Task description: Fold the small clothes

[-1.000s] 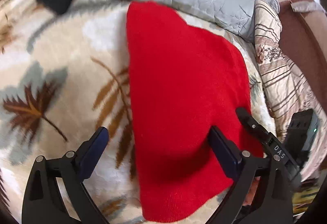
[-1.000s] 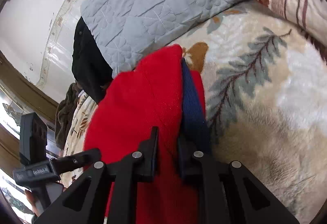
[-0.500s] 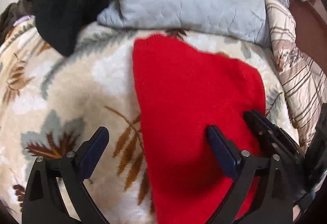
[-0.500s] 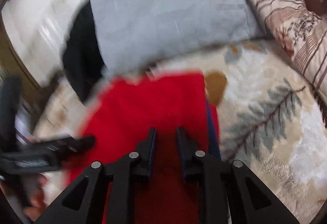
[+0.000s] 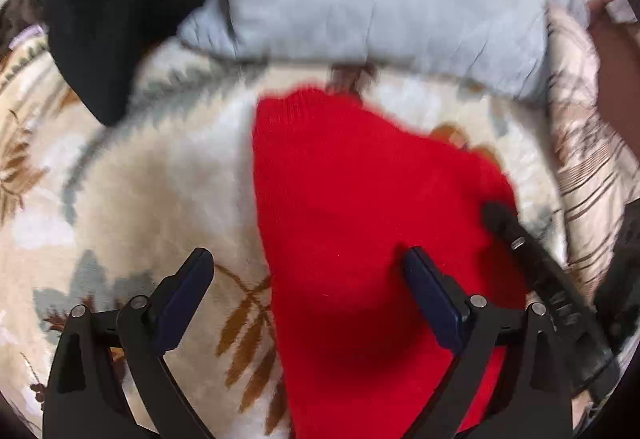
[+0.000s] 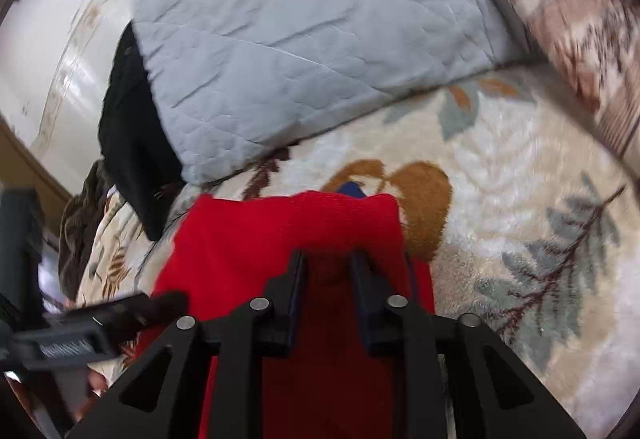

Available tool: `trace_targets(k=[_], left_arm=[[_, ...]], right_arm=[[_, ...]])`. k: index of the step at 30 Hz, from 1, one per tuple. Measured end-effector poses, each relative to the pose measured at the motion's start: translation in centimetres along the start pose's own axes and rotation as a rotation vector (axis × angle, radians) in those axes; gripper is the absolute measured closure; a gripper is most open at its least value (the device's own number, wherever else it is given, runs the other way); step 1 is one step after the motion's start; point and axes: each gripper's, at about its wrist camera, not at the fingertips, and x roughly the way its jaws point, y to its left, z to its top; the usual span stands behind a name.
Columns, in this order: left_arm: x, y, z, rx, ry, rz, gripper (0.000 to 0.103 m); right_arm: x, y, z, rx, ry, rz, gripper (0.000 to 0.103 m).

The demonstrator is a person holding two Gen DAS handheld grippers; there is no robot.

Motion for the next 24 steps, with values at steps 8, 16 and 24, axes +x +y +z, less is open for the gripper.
trace_targets(k=[8,16,24], left_arm=[[-0.9,2.5,-0.9,-0.124,0.016,-0.135,0.006],[-3.2,1.0,-5.5,-0.056,-0.052,-0.117,0.005],[-6.8,1.0,-7.5,-0.056,-0.071,-0.128,0.006]], right_arm=[[-3.9,-0.5,-0.5,0.030,-0.069,0.054,0.076],[-5.2,-3.2,-4.0,0.067,0.003,0.007,0.068],[-9.4,-2.9,-5.5,0.063,-0.011,0.136,0.063]])
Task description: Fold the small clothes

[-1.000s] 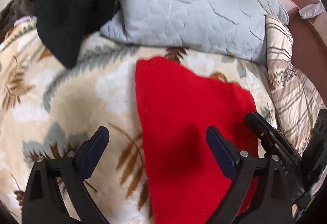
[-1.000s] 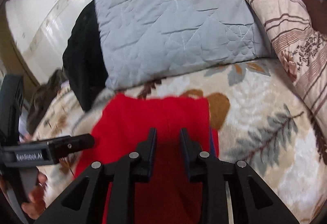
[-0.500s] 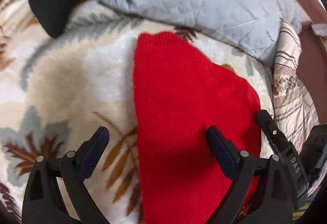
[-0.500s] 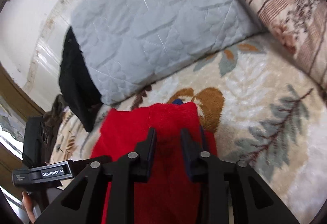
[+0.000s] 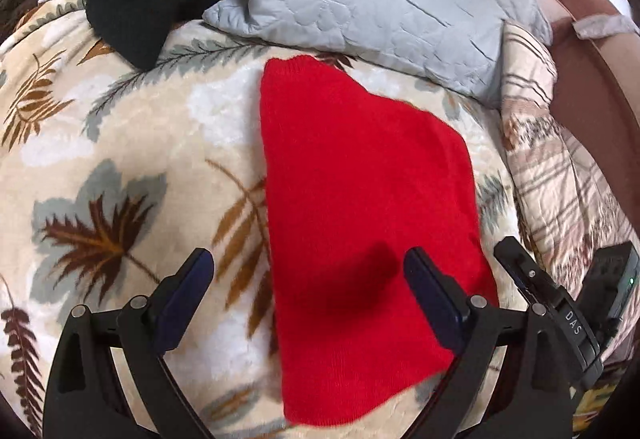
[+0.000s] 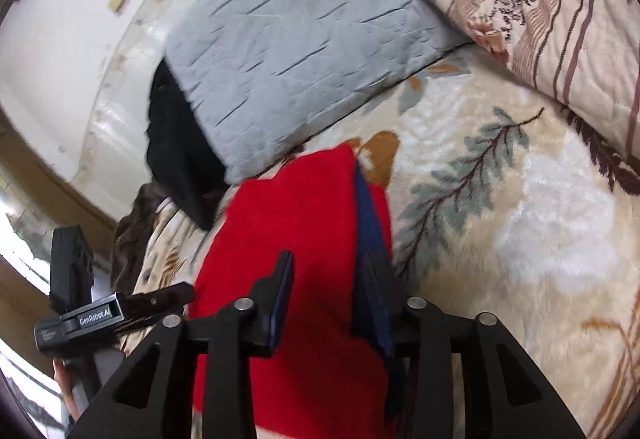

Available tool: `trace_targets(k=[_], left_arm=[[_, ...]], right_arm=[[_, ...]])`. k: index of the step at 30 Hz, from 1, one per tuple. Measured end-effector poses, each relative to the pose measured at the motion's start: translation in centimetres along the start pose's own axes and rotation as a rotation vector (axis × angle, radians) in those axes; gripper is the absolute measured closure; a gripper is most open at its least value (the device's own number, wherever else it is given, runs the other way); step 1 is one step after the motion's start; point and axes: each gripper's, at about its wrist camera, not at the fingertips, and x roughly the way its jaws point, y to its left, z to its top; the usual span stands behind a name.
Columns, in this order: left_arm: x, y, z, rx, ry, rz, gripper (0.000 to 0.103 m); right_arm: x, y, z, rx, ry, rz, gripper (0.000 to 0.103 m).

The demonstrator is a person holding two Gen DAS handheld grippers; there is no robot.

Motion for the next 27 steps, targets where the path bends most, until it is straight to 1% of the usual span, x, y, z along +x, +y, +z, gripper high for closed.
trace_targets(k=[1,2,3,4,6,7,10,12,14,15,17,19,22,23,24,27], left_arm=[[0.5,-0.2,-0.7,0.007,0.018,0.004,0.006],[1.4,-0.2,-1.3,0.013,0.044,0.013,0.006],[2.5,-0.4,-1.8,0.019,0.077,0.019,0.006],[3.4,-0.4,-2.2,0.022,0.104,0.013,0.005],[4.5,-0.3,-2.8,0.006,0.155,-0.015,0.005],[4.6,-0.2,-2.8,-0.007,0.163,-0.025,0.005],[3.4,-0.5,-2.3,0.027,0.144,-0.021,0.006],[2.2,-0.7,-1.8,0.065,0.109,-0.012,0.006],[1.1,-0.7,-1.1,0.088,0.072,-0.030,0.006],[0.7,-0.3,-0.6,0.082,0.062,-0.053,0.006],[0.4,0.6,0.4,0.042,0.060,-0.103,0.006],[0.5,2.1,1.3,-0.029,0.060,-0.163,0.006],[1.6,3.7,2.2,-0.120,0.091,-0.238,0.006],[2.2,4.0,2.4,-0.145,0.103,-0.260,0.006],[2.7,4.2,2.4,-0.162,0.113,-0.276,0.006],[4.5,4.7,2.3,-0.214,0.153,-0.342,0.006]], right_arm=[[0.8,-0.1,-0.7,-0.007,0.040,-0.026,0.062],[2.1,-0.3,-1.5,-0.011,0.106,-0.064,0.061],[2.4,-0.4,-2.0,-0.016,0.106,-0.082,0.061],[2.2,-0.3,-2.2,-0.022,0.074,-0.088,0.061],[1.8,0.1,-2.1,-0.013,0.082,-0.109,0.061],[1.5,0.2,-1.8,-0.002,0.087,-0.103,0.061],[0.2,-0.2,-0.7,-0.001,0.069,-0.099,0.059],[-0.8,-0.7,0.1,0.002,0.044,-0.113,0.058],[-1.3,-1.4,0.7,0.019,0.020,-0.118,0.056],[-1.6,-2.0,1.1,0.038,0.008,-0.112,0.054],[-2.0,-3.3,1.8,0.089,-0.013,-0.086,0.051],[-1.8,-4.4,2.4,0.138,-0.027,-0.057,0.046],[-1.1,-5.5,2.9,0.196,-0.034,-0.021,0.042],[-0.6,-5.5,3.1,0.208,-0.034,-0.014,0.038],[-0.2,-5.4,3.2,0.204,-0.035,-0.011,0.036],[0.8,-4.2,3.7,0.153,-0.033,0.023,0.035]])
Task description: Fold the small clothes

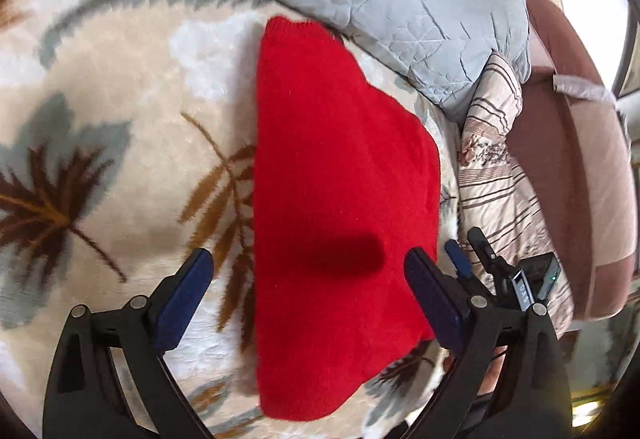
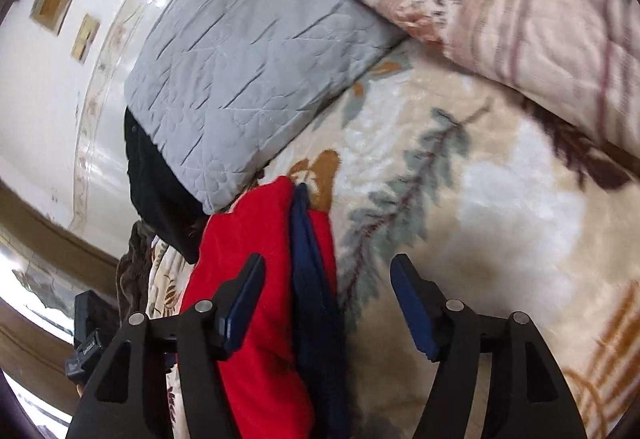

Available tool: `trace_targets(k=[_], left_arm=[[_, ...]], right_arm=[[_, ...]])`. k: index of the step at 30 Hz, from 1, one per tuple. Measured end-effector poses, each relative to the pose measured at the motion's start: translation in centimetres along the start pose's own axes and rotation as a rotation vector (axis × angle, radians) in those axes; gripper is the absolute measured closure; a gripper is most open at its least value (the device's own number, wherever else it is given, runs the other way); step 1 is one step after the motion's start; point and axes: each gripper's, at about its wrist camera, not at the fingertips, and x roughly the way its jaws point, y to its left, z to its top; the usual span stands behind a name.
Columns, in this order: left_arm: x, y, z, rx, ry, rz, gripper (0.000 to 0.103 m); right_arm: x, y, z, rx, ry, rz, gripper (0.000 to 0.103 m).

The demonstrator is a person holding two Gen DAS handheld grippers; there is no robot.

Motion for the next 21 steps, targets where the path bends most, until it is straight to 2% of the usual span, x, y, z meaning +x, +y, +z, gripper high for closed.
trace_targets(k=[2,5,6,7,8,10,11,13,15,18,21], left_arm=[[0.7,0.3,-0.2,-0.021,0.019,-0.039,0.006],[2.1,0.5,-0.4,-0.045,0.057,-0.073,0.006],[2.4,0.5,-0.4,-0.050,0.067,-0.079,0.006],[2.7,0.5,-0.4,-0.055,0.074,-0.092,0.006],[2.9,0.4,-0.4,-0.055,0.078,-0.103,0.006],[3.2,0.1,-0.3,-0.044,0.077,-0.100,0.006],[3.4,-0.1,-0.2,-0.037,0.071,-0.098,0.006],[3.4,-0.4,-0.1,-0.023,0.057,-0.099,0.009],[3.2,-0.8,-0.2,0.011,0.019,-0.064,0.020],[2.6,-1.5,-0.7,0.060,-0.033,-0.025,0.030],[2.0,-2.0,-0.9,0.084,-0.061,0.006,0.037]], right_arm=[[1.3,1.1,0.0,-0.045,0.041,0.030,0.034],[4.5,2.1,-0.7,-0.115,0.165,-0.027,0.029],[5.3,2.2,-1.1,-0.124,0.208,-0.015,0.029],[6.4,2.3,-1.7,-0.133,0.272,0.047,0.029],[6.9,2.6,-2.1,-0.152,0.287,0.071,0.027],[6.8,2.7,-2.1,-0.166,0.258,0.088,0.026],[6.9,2.2,-1.9,-0.129,0.258,0.111,0.026],[6.8,1.7,-1.9,-0.083,0.237,0.117,0.034],[6.6,2.0,-2.1,-0.104,0.229,0.094,0.051],[5.6,3.7,-2.4,-0.201,0.184,0.033,0.061],[4.9,5.3,-2.6,-0.260,0.148,-0.020,0.065]])
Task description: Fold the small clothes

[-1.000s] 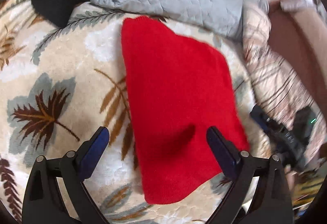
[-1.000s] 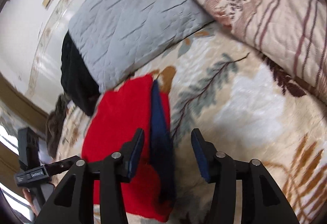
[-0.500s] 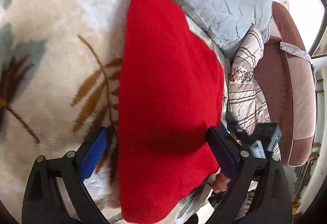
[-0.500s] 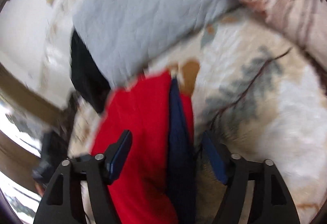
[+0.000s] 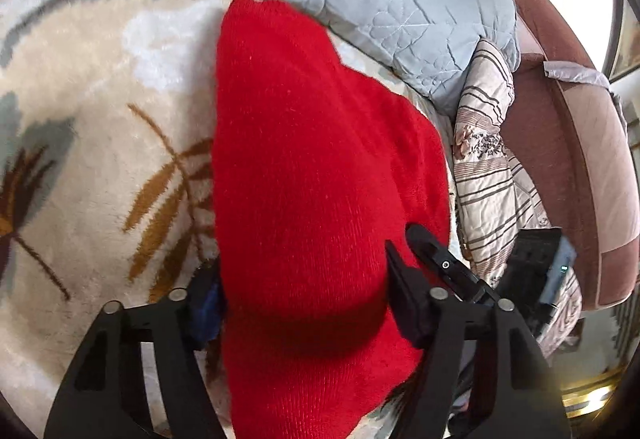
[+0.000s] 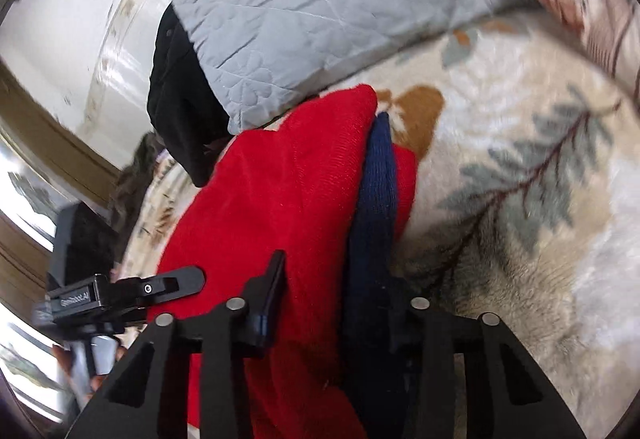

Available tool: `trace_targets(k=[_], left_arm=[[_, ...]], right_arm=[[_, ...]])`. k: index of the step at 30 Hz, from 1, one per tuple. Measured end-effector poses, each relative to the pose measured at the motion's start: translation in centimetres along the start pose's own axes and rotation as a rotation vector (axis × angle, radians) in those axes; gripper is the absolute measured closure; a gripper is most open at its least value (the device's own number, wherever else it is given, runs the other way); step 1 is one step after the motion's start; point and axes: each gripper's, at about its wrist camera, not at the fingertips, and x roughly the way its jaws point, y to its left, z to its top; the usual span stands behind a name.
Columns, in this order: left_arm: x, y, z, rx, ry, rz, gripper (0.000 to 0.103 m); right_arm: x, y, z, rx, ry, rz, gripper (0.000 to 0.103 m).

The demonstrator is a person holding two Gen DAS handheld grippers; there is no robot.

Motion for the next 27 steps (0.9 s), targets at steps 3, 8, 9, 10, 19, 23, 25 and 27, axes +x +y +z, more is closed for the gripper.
trace_targets(k=[3,8,9,10,19,23,25,27], left_arm=[[-1.1,-0.5,-0.3,0.011,-0.025,0.004,0.037],[-3.4,-0.7,-1.3,0.030,-0.038,0.007,0.037],[-3.9,-0.6,-1.7,0.036,-0.040,0.009,0.037],[-4.4,-0.5,-2.0,0.039,-0.043,0.013,0.037],[-9.3,2.7,-5.4,-0.003,-0.047,0.020,0.037],[-11.9,4.3,-7.3,-0.028,-0.056,0.014,0.037],[-13.2,4.9,-8.3,-0.034,-0.063,0.009,0.037],[-14.1,5.4,-9.5,-0.030,-0.066,0.011,0.036]], right_arm=[[-1.0,1.0,-0.1,-0.004,-0.028,-0.015,0.067],[-2.7,2.4,-1.1,0.004,-0.040,0.008,0.067],[-2.8,2.9,-1.3,0.005,-0.041,0.012,0.067],[-2.7,3.4,-1.6,0.005,-0.040,0.017,0.067],[-2.9,8.7,-4.9,-0.029,0.000,0.069,0.067],[-3.5,11.0,-6.4,-0.045,0.012,0.105,0.067],[-4.0,12.0,-7.4,-0.049,0.017,0.132,0.067],[-4.1,12.5,-8.4,-0.050,0.025,0.147,0.067]])
